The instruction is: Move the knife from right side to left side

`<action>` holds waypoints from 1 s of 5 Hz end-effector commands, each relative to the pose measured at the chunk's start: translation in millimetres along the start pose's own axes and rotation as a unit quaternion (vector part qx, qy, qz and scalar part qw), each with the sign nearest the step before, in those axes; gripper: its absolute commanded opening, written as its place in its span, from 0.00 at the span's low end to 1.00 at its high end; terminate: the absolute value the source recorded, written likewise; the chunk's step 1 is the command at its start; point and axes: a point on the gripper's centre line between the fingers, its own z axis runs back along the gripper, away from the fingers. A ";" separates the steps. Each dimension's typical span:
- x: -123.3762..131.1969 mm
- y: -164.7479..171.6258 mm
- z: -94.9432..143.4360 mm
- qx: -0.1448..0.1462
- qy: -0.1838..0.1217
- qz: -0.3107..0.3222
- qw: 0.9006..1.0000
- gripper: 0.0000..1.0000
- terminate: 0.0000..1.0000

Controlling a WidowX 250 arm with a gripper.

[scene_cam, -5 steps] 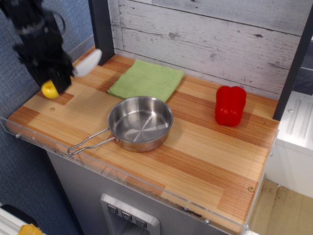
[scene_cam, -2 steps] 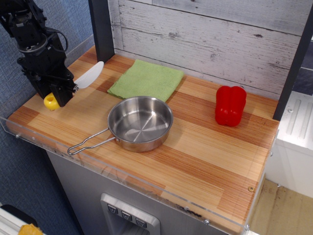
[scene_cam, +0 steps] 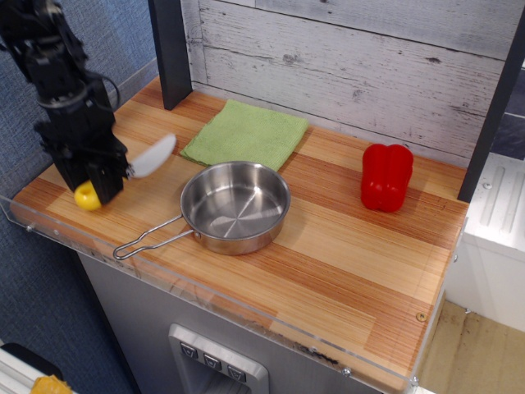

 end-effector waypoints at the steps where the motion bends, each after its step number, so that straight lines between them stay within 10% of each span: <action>1: 2.4 3.6 6.1 0.011 -0.001 -0.003 1.000 0.00 0.00; 2: 3.4 0.5 9.1 0.011 0.004 -0.004 1.000 1.00 0.00; 5: 23.8 -19.0 126.0 -0.002 -0.054 0.019 0.998 1.00 0.00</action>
